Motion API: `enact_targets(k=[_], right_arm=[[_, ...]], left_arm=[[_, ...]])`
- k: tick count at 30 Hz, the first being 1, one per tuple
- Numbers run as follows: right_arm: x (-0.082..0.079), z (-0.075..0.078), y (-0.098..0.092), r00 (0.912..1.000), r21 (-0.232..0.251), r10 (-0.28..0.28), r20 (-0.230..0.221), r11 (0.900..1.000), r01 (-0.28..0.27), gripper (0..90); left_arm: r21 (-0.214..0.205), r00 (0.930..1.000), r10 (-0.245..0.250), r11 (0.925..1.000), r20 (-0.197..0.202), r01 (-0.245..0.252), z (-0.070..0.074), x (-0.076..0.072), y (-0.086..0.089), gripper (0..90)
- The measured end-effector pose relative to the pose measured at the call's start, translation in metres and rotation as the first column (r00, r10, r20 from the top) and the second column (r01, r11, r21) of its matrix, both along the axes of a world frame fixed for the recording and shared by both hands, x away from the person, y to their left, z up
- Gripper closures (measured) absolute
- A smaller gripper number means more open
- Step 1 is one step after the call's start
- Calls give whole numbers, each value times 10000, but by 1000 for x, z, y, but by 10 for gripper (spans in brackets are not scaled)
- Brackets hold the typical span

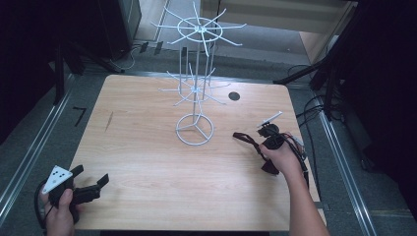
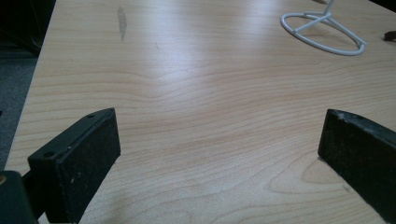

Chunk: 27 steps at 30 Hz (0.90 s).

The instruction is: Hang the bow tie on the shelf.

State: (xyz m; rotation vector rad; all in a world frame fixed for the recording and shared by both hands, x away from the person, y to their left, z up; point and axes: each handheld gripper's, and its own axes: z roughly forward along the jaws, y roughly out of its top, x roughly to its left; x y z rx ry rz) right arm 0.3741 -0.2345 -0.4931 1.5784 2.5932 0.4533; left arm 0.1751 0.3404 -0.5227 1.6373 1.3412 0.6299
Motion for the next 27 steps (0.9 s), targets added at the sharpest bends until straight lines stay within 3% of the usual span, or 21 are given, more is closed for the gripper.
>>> enact_targets(k=[6, 13, 21, 27], right_arm=[[-9, 18, -3, 9954, 720, -170, 942, 9974, 102, 900], [-16, 31, -6, 9861, 1158, -312, 1631, 9932, 123, 900], [-26, 45, -14, 9642, 2053, -745, 2545, 9785, 214, 900], [-32, 54, -17, 9429, 2676, -1183, 3114, 9630, 325, 900]], left_arm=[[29, 10000, 16, 10000, -14, -15, 0, 0, 0, 0], [31, 10000, 21, 10000, -19, -21, 0, 0, 0, 0], [51, 10000, 28, 10000, -7, -28, 0, 0, 0, 0], [56, 10000, 25, 10000, -4, -25, 0, 0, 0, 0]])
